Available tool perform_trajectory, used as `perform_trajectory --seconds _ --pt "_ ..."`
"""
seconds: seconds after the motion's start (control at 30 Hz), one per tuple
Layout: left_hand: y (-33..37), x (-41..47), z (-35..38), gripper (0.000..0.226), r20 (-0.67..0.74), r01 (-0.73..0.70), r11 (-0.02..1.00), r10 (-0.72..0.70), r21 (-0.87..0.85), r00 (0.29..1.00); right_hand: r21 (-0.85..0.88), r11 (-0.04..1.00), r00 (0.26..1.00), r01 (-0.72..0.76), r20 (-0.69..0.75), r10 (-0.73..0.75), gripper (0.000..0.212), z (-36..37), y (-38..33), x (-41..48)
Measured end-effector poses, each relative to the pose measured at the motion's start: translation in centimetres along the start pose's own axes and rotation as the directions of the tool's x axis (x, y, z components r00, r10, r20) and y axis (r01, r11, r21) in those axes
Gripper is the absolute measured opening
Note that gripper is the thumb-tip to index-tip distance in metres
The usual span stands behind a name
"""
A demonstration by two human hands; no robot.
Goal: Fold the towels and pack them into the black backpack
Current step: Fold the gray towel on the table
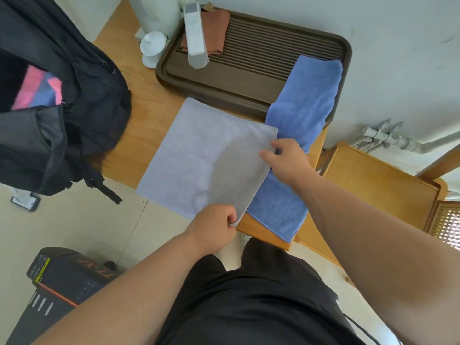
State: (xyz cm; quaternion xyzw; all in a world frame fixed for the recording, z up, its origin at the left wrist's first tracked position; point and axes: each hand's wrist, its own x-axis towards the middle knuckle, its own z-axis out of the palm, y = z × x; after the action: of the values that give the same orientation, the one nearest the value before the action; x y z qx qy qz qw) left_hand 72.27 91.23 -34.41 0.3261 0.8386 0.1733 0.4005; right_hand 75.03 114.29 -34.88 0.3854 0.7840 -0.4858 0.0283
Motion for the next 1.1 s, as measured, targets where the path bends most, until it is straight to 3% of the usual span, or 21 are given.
perform_trajectory --seconds 0.07,0.1,0.2,0.33,0.47,0.63,0.87,0.93,1.0,1.1 --pt "-0.5 0.5 0.7 0.010 0.070 0.027 0.998 -0.031 0.048 0.997 -0.090 0.996 0.995 -0.019 0.098 0.028 0.033 0.5 0.5 0.2" --pt "-0.8 0.7 0.9 0.014 0.095 0.044 0.997 -0.050 0.061 0.994 -0.122 0.992 0.993 -0.028 0.109 0.041 0.046 0.6 0.5 0.0" --pt "-1.5 0.7 0.0 0.014 0.068 0.107 0.992 -0.111 0.061 0.992 -0.158 0.987 1.000 -0.005 0.009 0.006 0.060 0.7 0.5 -1.0" --pt "-3.3 -0.1 -2.8 0.008 -0.068 0.199 0.978 -0.195 0.059 0.978 -0.174 0.984 0.996 0.025 -0.084 -0.041 0.048 1.3 1.2 -2.6" --pt "-6.4 -0.9 -5.6 0.012 -0.209 0.324 0.942 -0.300 0.091 0.931 -0.162 0.986 0.998 0.040 -0.032 -0.046 0.031 2.8 1.3 -4.1" --pt "-10.4 -0.7 -8.1 0.037 -0.347 0.458 0.885 -0.405 0.084 0.846 -0.201 0.980 1.000 0.007 0.013 -0.004 0.019 5.1 1.5 -5.2" --pt "-15.7 1.5 -10.4 0.054 -0.378 0.511 0.855 -0.502 -0.085 0.778 -0.312 0.947 0.991 -0.076 -0.132 0.036 0.022 8.8 0.8 -8.1" --pt "-16.9 1.9 -10.9 0.057 -0.360 0.490 0.863 -0.498 -0.121 0.789 -0.399 0.916 0.990 -0.027 -0.139 -0.032 0.032 10.2 0.2 -9.5" --pt "-17.6 2.0 -11.5 0.053 -0.340 0.440 0.894 -0.439 -0.078 0.832 -0.535 0.844 0.996 0.032 -0.058 -0.074 0.048 12.0 -0.4 -10.9" --pt "-18.2 1.8 -12.2 0.039 -0.306 0.341 0.939 -0.311 0.051 0.900 -0.727 0.685 0.999 0.049 0.045 -0.023 0.068 14.7 -0.9 -12.7"
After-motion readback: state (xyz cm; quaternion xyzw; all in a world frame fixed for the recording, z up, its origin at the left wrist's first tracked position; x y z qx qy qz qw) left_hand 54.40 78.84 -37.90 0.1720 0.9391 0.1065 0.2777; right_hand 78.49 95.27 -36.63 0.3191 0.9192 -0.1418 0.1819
